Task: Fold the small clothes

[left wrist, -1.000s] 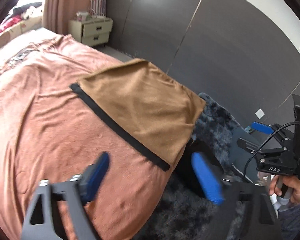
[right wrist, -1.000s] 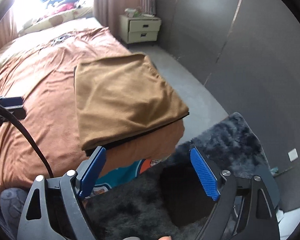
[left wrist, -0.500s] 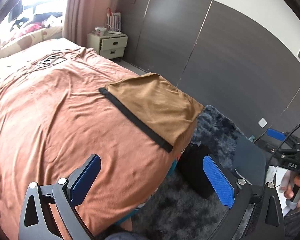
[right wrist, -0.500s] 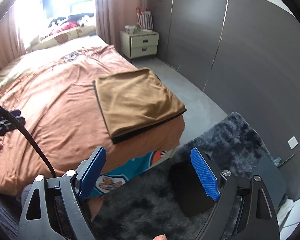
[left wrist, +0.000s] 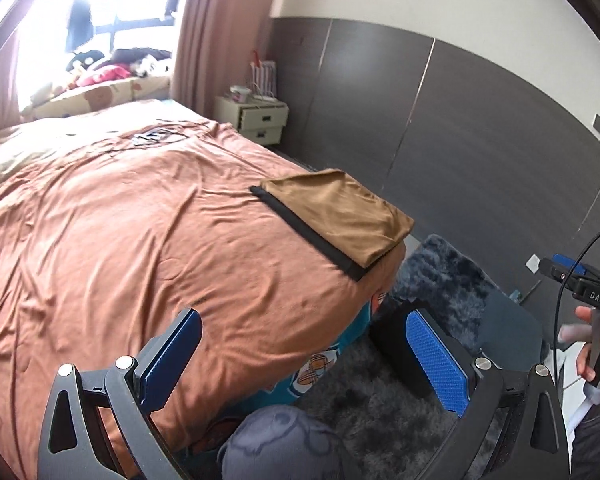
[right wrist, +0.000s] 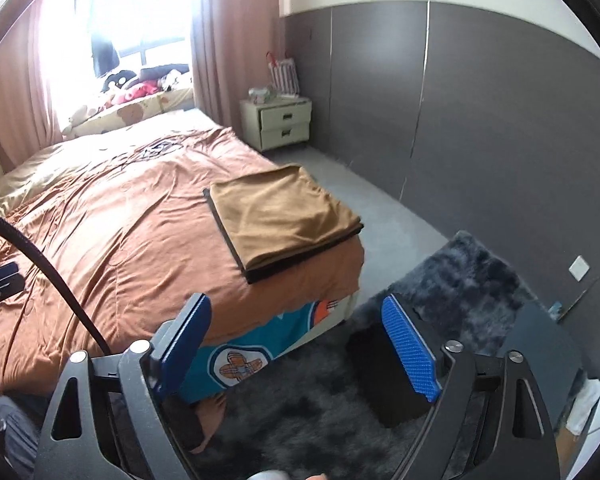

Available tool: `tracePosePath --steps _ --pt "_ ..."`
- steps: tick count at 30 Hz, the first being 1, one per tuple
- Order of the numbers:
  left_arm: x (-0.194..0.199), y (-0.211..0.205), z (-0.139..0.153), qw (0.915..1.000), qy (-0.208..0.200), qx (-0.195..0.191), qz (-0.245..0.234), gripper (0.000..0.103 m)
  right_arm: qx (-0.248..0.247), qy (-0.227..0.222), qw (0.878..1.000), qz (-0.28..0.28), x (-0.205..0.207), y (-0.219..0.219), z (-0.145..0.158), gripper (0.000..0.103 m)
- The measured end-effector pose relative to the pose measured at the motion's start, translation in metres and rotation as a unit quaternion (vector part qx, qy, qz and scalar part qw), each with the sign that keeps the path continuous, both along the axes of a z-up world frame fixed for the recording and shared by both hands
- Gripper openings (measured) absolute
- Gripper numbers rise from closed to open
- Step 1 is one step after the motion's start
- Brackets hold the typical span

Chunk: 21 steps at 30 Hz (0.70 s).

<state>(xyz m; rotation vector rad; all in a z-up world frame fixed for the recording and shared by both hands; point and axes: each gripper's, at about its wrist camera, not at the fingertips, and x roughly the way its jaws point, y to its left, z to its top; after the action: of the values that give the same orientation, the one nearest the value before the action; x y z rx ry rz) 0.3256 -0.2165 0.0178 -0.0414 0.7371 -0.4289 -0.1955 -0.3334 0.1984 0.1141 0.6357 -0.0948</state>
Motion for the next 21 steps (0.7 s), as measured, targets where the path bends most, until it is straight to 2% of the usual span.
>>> tracePosePath --steps 4,10,13,21 --pt "-0.029 0.018 0.007 0.9997 -0.021 -0.005 0.012 0.103 -0.014 -0.019 1.000 -0.002 -0.021 0.011 0.003 0.097" --pt "-0.068 0.033 0.012 0.9984 -0.050 0.011 0.024 0.103 -0.002 -0.028 0.999 0.029 -0.041 0.024 -0.007 0.097" --pt "-0.086 0.043 0.015 0.9968 -0.071 0.009 0.036 0.103 0.029 -0.027 0.998 0.048 -0.054 0.025 -0.013 0.097" --pt "-0.137 0.071 0.020 0.9915 -0.109 0.008 0.070 0.103 0.025 -0.068 0.994 0.083 -0.086 0.033 -0.022 0.097"
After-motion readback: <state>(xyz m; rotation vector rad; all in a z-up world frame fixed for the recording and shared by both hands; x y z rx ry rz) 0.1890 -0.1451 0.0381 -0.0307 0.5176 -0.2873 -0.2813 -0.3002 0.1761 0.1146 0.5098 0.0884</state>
